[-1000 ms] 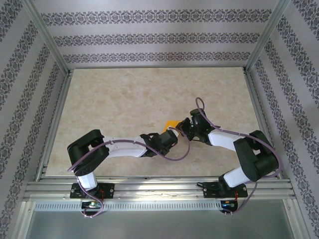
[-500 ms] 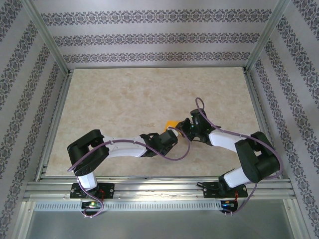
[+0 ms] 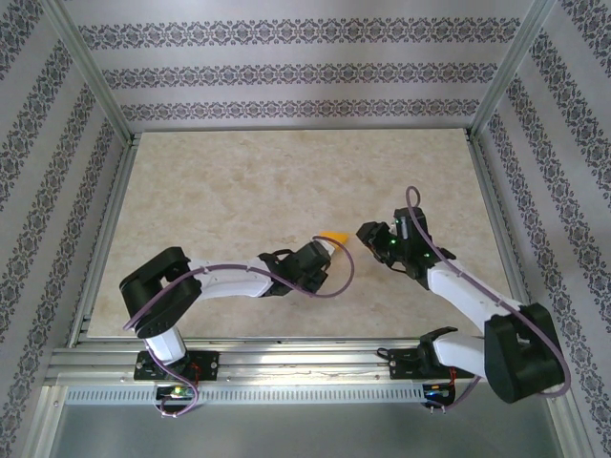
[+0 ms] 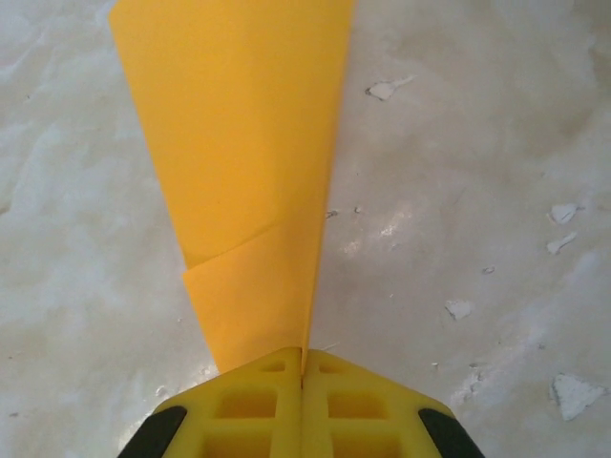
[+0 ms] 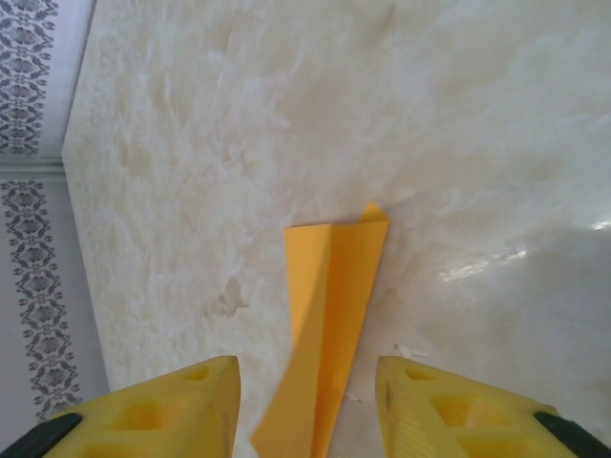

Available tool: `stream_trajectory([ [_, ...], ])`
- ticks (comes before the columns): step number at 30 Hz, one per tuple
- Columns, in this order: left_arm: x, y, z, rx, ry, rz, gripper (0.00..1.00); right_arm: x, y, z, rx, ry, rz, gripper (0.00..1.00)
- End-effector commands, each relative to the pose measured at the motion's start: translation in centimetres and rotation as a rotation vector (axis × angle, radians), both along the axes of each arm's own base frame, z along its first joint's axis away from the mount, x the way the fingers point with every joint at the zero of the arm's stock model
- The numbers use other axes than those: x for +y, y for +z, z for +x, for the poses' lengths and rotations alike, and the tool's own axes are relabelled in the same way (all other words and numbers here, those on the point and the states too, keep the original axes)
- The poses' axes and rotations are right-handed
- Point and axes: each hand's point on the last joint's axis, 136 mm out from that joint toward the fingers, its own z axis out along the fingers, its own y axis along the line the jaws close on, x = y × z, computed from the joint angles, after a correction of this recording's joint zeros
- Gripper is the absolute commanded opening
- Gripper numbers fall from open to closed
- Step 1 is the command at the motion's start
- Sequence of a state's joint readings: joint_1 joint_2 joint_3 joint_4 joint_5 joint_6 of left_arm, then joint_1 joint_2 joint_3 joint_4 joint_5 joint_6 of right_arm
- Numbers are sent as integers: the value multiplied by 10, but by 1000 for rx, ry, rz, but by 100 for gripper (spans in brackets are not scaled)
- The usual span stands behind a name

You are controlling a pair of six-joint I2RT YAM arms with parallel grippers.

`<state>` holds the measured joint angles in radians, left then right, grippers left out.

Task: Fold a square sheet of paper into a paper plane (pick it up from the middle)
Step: Fold the wing for the fifth time at the center of the table.

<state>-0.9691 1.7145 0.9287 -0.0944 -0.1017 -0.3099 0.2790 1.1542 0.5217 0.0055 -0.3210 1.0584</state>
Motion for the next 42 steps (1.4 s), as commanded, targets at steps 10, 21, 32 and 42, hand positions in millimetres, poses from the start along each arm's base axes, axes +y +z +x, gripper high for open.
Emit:
stream_trajectory([
  [10,-9,13,9,182,90,-383,0,-1,-7,-11,-19,49,27,46],
  [21,-22,5,14,298,117,-530,0,32,-13,-10,19,201,113,45],
  [32,-29,-2,16,351,154,-621,0,59,-19,-10,42,300,145,42],
  [42,-27,-8,19,372,203,-713,0,74,-28,-10,58,354,134,25],
])
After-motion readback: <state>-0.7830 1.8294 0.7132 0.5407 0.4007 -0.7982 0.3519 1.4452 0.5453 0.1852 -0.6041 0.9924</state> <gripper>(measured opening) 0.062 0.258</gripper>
